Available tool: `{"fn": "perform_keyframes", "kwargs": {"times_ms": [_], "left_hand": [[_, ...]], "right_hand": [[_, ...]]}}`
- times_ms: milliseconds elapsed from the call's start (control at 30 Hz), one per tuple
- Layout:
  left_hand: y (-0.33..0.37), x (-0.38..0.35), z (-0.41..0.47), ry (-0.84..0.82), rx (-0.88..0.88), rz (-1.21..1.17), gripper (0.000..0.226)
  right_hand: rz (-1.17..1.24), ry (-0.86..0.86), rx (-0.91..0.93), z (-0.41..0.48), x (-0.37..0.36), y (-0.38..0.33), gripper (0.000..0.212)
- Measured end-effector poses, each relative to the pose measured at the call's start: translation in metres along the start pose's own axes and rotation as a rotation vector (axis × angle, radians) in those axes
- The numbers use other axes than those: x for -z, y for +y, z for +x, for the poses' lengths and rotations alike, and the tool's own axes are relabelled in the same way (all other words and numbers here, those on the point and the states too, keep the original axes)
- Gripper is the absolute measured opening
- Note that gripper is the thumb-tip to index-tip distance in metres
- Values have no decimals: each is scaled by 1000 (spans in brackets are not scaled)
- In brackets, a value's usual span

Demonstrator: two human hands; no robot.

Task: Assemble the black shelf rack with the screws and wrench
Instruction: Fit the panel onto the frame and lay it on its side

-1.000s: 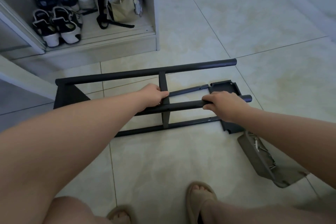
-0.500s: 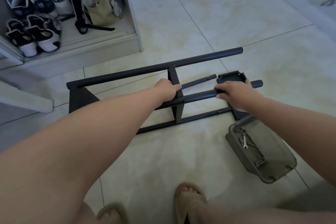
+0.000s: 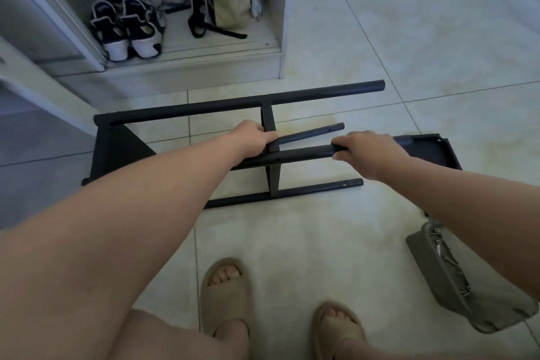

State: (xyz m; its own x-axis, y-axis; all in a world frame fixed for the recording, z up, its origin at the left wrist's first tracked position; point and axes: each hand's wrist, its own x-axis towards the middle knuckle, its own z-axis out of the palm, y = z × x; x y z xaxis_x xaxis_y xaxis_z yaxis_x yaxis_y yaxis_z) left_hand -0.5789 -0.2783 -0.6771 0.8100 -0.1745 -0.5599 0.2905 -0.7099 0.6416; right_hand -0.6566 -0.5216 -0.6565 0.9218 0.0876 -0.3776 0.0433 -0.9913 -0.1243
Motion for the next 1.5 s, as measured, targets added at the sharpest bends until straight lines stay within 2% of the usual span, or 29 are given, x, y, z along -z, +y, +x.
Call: {"fn": "perform_keyframes", "kwargs": {"times_ms": [267, 467, 633, 900, 1500], "left_hand": [[-36, 46, 15, -18, -6, -95, 27], [-42, 49, 21, -71, 0, -144, 23], [-43, 46, 20, -65, -11, -218, 14], [-43, 41, 17, -37, -25, -252, 15], [-31, 41, 13, 33, 17, -110, 27]], "right_hand": [[-37, -16, 35, 31, 7, -46, 20], [-39, 11, 42, 33, 2, -47, 21], [-21, 10, 30, 30, -1, -46, 20], [-11, 0, 15, 28, -2, -45, 19], [30, -21, -3, 40, 5, -42, 20]]}}
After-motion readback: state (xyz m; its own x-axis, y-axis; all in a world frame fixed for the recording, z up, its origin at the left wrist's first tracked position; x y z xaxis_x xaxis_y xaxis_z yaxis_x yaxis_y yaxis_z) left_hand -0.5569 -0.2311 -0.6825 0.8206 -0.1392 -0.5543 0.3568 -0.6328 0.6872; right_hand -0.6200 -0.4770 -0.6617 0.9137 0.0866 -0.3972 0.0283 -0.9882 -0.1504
